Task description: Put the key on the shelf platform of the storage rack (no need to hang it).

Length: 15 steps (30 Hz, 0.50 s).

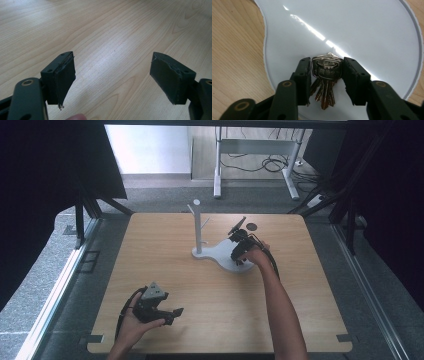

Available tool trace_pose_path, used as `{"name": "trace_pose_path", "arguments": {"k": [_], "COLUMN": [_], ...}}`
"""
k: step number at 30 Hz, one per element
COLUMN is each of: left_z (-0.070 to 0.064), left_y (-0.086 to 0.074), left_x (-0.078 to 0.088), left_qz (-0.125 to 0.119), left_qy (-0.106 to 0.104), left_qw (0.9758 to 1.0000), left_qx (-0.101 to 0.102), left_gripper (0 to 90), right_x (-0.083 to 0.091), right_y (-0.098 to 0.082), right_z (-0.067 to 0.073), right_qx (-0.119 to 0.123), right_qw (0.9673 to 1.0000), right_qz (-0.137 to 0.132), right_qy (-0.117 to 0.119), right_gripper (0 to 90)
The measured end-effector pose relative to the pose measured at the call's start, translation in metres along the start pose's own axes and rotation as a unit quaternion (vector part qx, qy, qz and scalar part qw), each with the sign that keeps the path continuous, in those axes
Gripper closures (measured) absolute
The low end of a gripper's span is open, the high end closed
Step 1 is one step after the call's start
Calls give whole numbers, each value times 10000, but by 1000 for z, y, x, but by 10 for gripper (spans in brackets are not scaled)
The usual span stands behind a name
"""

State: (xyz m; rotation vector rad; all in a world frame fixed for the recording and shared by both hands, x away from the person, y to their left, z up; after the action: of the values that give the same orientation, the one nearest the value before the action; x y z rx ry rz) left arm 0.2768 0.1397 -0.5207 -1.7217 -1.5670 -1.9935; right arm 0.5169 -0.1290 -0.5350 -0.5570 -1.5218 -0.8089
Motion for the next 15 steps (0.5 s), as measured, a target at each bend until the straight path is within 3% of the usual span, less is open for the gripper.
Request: {"name": "trace_pose_path", "arguments": {"k": [9,10,15], "left_z": [2,2,-3], "left_y": [0,0,1], "left_x": [-2,-2,-2], "left_qz": [44,53,72], "left_qy": [51,61,61], "left_qw": [10000,10000,9999], "left_qx": [28,14,-89], "left_gripper": [207,207,207], "right_x": [15,19,28], "right_y": [-4,-7,-17], "right_z": [-4,-4,-3], "right_qx": [-48,-19,19], "right_qw": [9996,9991,9981], "right_qz": [-289,-427,-614], "right_qy": [-11,-3,53], "right_gripper": [450,436,418]}}
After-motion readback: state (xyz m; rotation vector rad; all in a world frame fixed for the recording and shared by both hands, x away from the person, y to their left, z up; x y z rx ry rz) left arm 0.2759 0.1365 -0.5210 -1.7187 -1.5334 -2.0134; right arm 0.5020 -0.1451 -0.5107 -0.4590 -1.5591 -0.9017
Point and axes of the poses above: each handheld gripper's, and its own axes: x roughly backward along the jaws, y roughly out of its top, z roughly to its left, the point moved 5 cm from there along -x, roughly forward along the jaws, and after that the axes turned 8 degrees about z, right-handed, at the moved point
